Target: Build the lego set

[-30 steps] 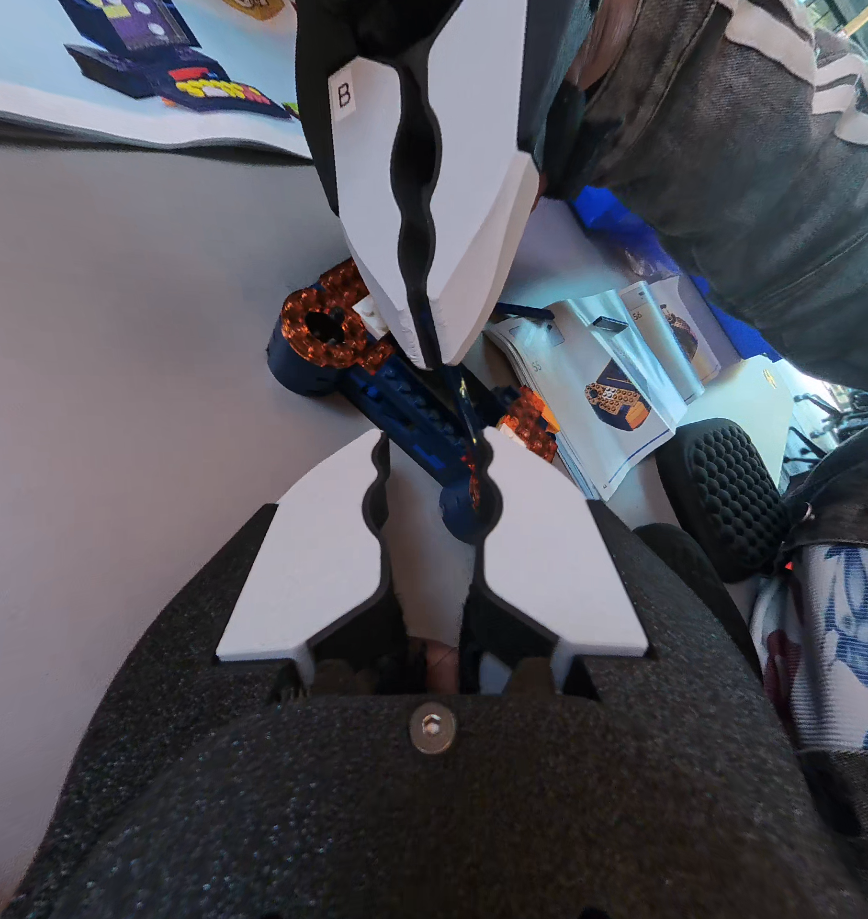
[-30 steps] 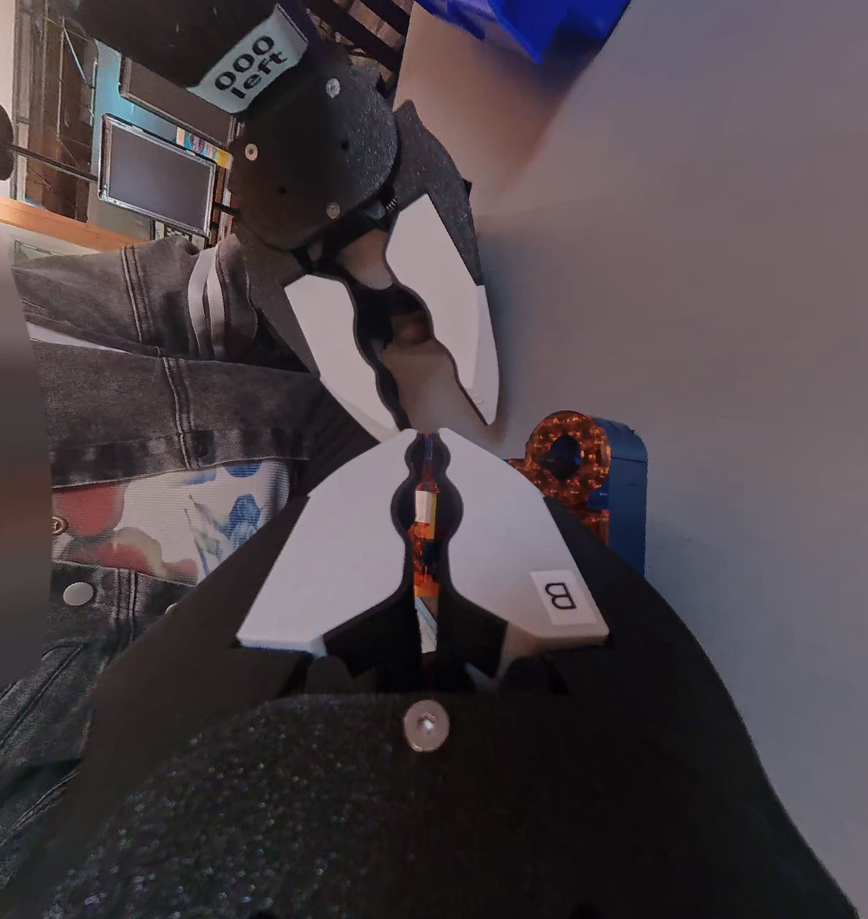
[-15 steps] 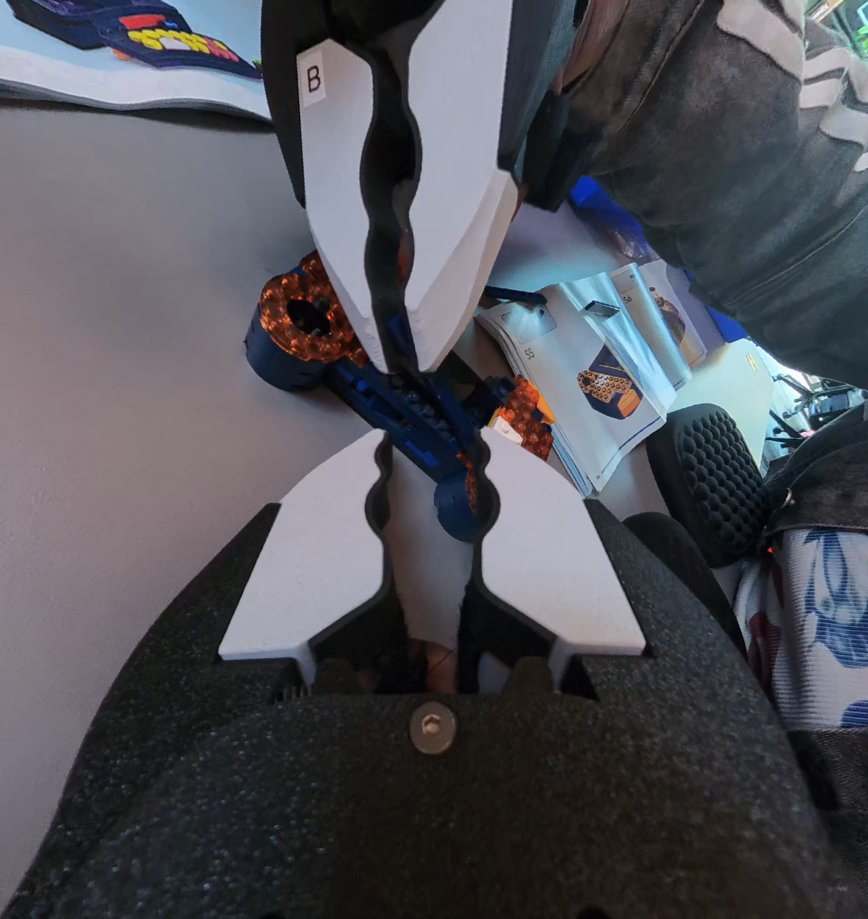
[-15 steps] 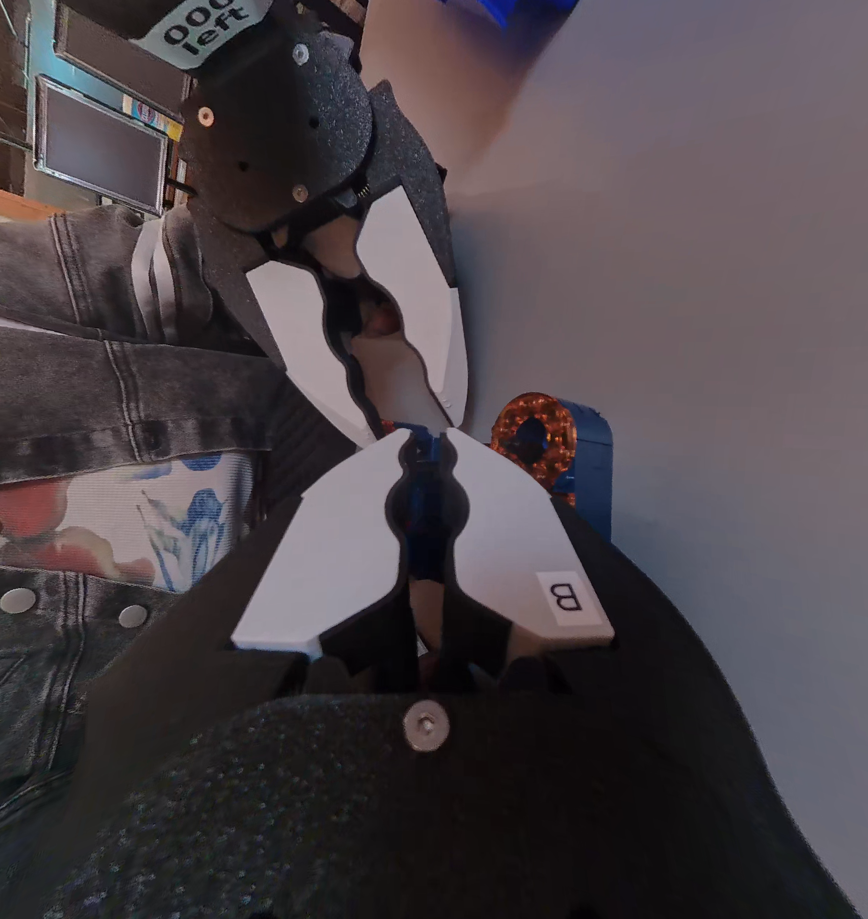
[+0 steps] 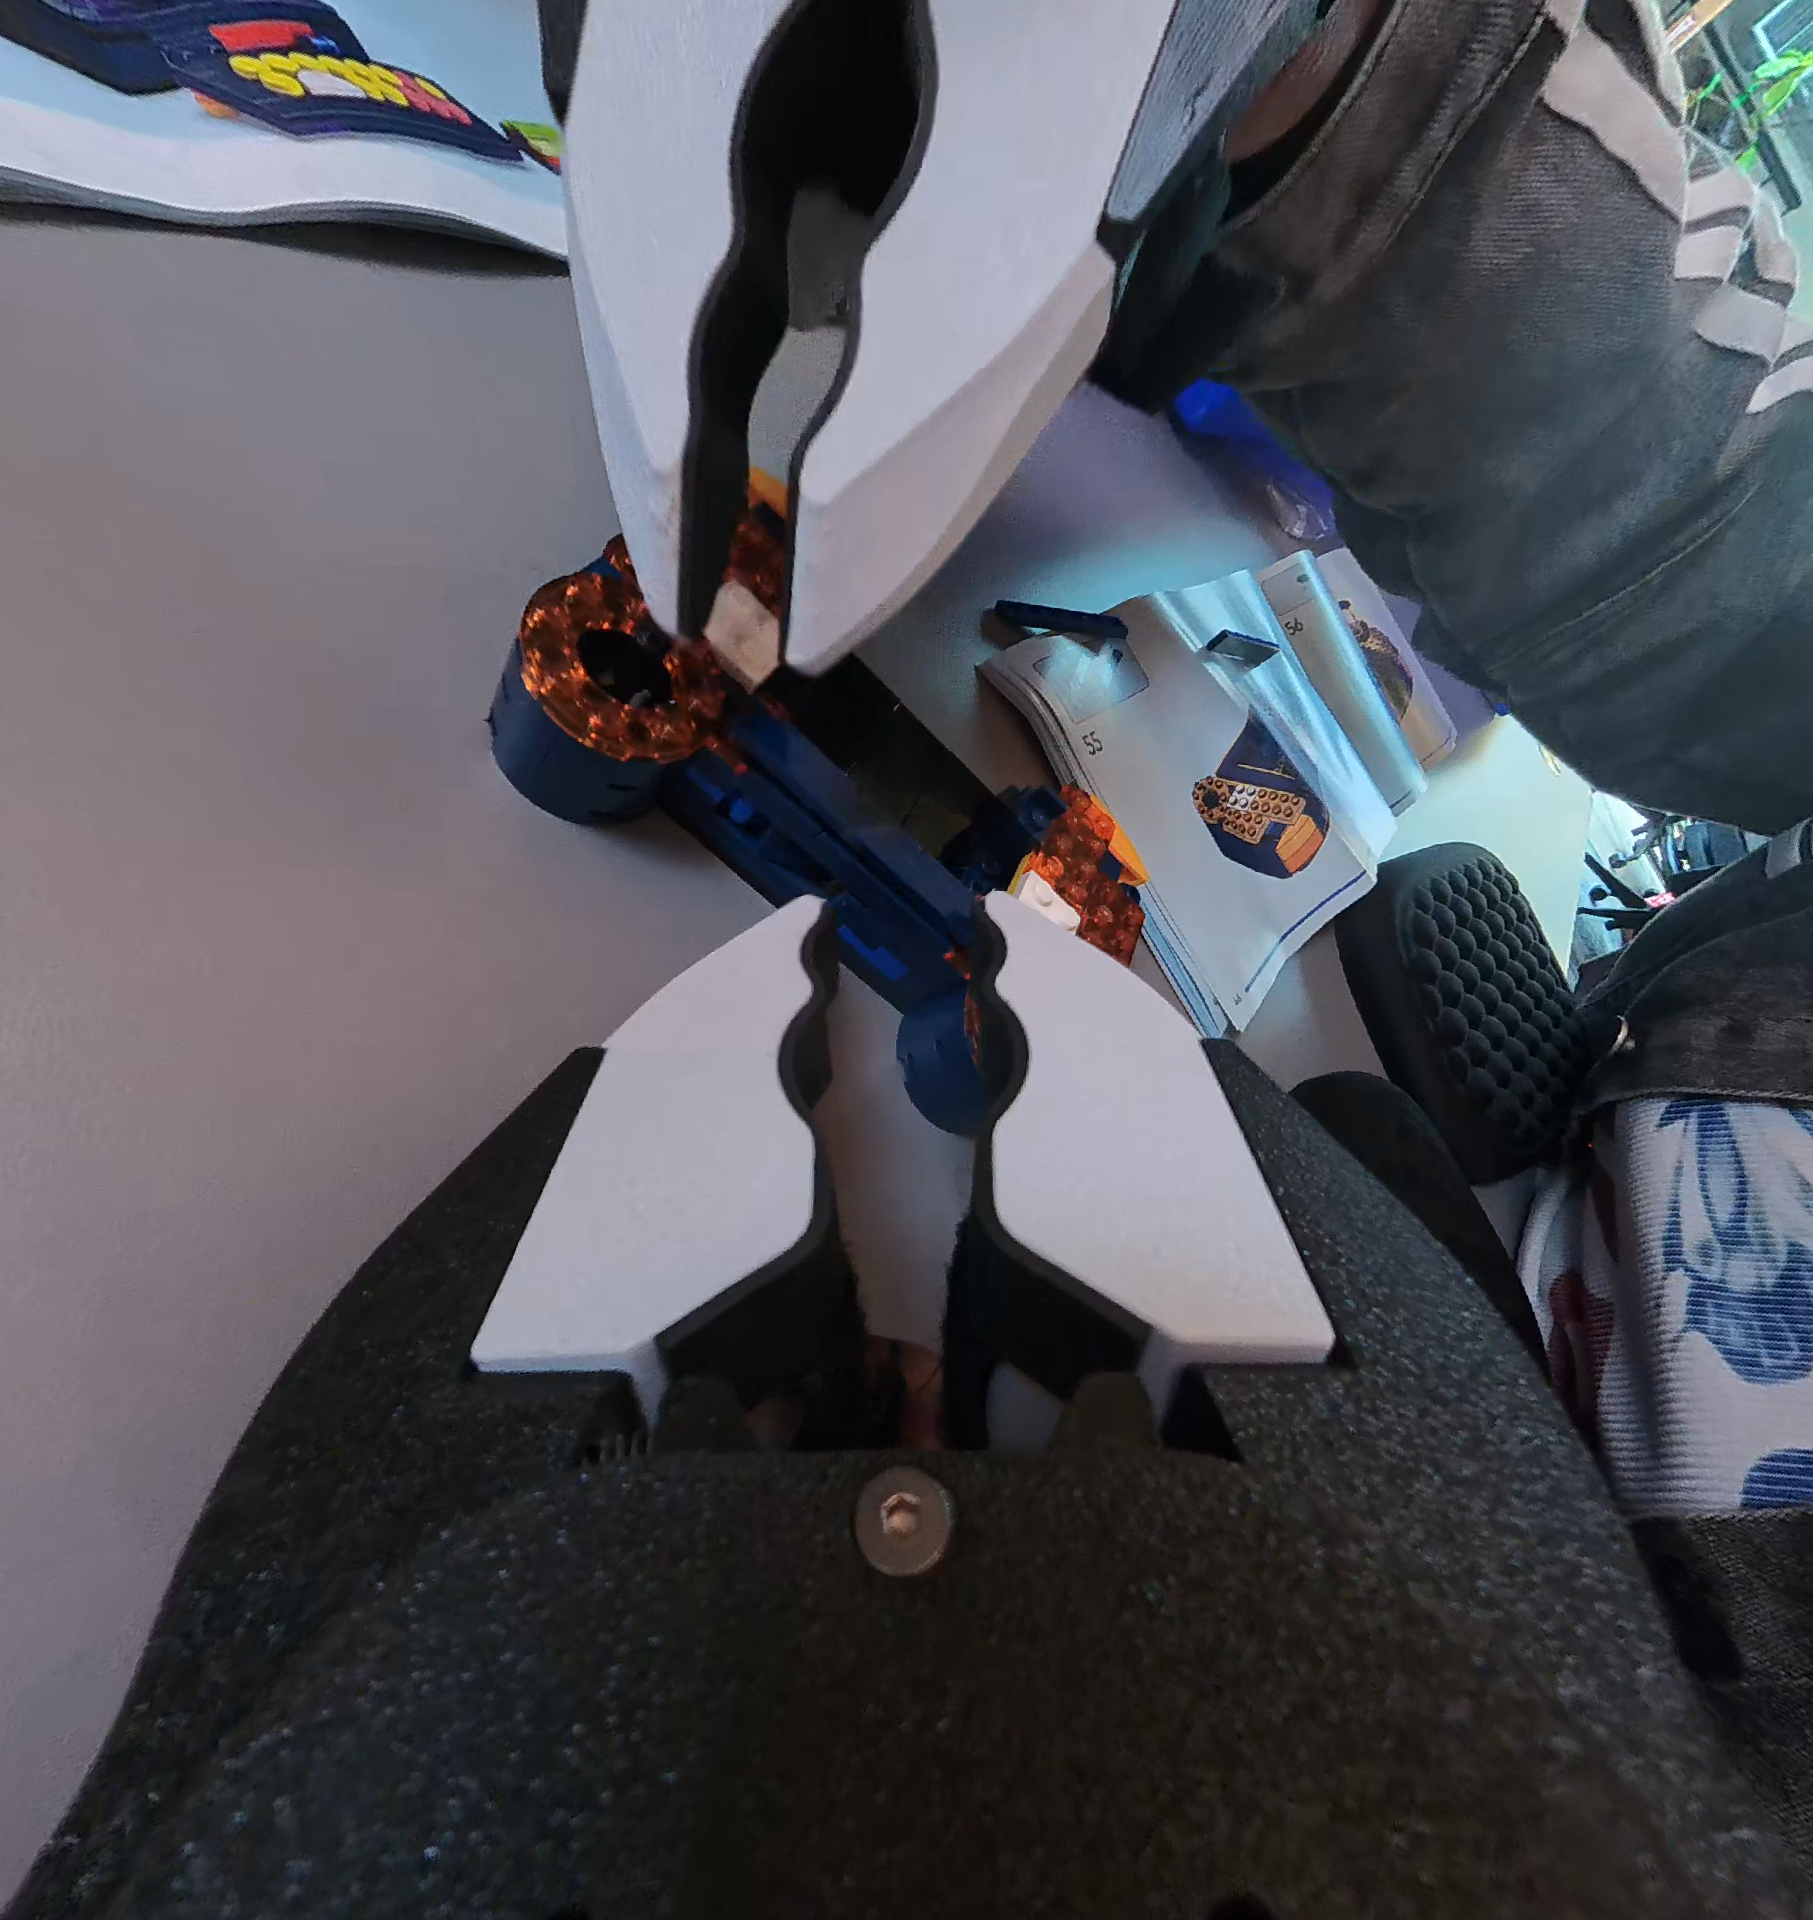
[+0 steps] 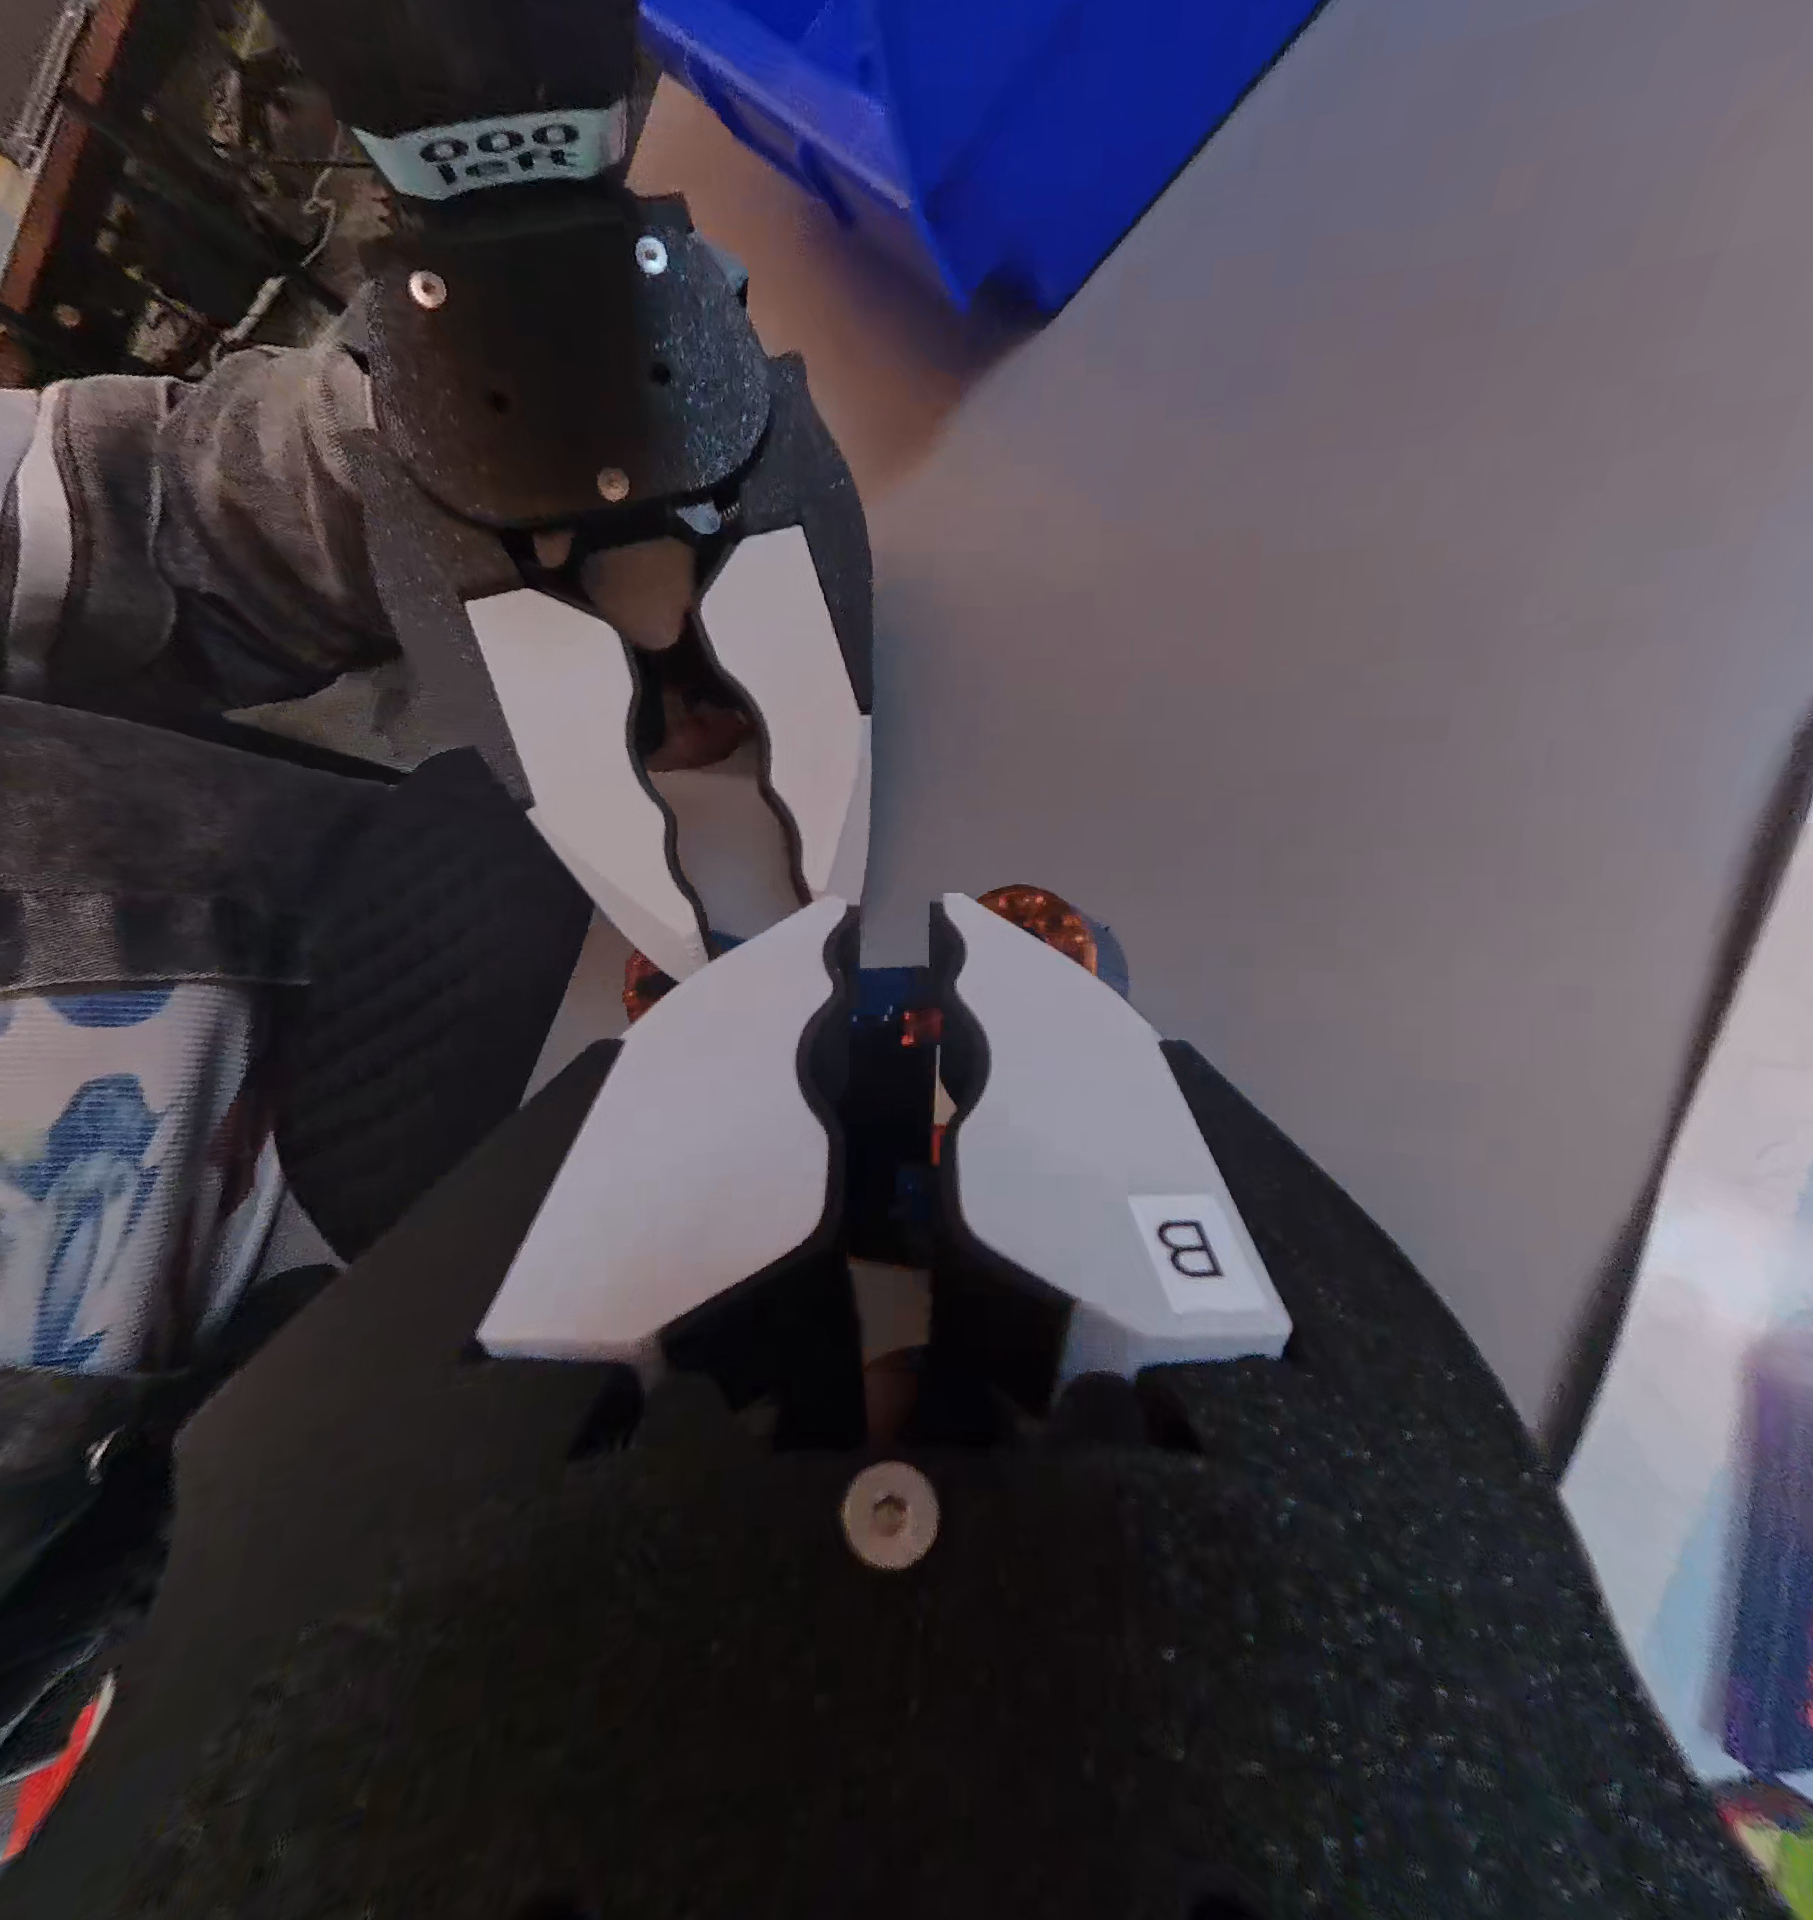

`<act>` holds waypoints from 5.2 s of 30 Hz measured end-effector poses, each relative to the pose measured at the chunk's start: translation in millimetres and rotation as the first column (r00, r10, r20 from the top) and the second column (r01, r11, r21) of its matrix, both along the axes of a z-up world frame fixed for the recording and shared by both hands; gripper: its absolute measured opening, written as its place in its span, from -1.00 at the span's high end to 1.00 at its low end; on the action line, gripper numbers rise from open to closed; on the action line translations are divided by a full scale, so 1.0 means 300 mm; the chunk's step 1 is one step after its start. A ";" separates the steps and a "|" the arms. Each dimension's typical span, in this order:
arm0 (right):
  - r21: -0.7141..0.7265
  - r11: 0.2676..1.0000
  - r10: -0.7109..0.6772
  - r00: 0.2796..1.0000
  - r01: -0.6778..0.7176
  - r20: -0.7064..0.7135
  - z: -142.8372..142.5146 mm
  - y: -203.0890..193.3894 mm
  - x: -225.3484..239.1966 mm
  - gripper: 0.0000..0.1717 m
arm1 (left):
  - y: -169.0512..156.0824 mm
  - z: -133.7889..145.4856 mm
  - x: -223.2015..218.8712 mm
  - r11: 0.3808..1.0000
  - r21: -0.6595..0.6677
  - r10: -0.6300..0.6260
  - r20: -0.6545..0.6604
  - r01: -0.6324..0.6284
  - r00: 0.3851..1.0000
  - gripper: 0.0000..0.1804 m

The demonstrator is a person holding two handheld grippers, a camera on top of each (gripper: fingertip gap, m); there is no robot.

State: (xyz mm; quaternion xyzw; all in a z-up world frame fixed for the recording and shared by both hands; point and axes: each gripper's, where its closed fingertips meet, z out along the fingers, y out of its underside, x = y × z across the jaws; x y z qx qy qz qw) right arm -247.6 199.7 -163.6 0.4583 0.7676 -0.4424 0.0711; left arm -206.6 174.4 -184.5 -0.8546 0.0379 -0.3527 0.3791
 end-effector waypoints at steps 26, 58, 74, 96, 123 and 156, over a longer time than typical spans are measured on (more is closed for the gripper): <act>0.487 0.867 0.173 0.979 -0.101 -0.105 -0.145 -0.022 0.051 1.00 | -0.021 -0.082 -0.026 0.995 -0.096 -0.027 -0.096 0.018 0.995 0.96; 0.033 0.926 -0.303 0.793 0.377 -0.529 0.007 0.106 0.232 0.86 | 0.199 0.024 0.049 0.903 0.346 -0.021 -0.557 0.256 0.830 1.00; 0.003 0.921 -0.326 0.775 0.389 -0.541 0.012 0.116 0.242 1.00 | 0.193 0.012 0.049 0.922 0.309 -0.045 -0.509 0.232 0.860 1.00; -0.162 0.922 -0.368 0.660 0.353 -0.654 0.117 0.132 0.275 1.00 | 0.152 0.014 0.086 0.894 0.319 -0.105 -0.533 0.315 0.839 1.00; -0.215 0.905 -0.411 0.622 0.367 -0.667 0.137 0.151 0.283 1.00 | 0.117 0.018 0.109 0.888 0.309 -0.133 -0.535 0.340 0.834 1.00; -0.258 0.897 -0.434 0.597 0.360 -0.675 0.156 0.161 0.293 1.00 | 0.064 0.035 0.140 0.872 0.322 -0.178 -0.493 0.369 0.852 1.00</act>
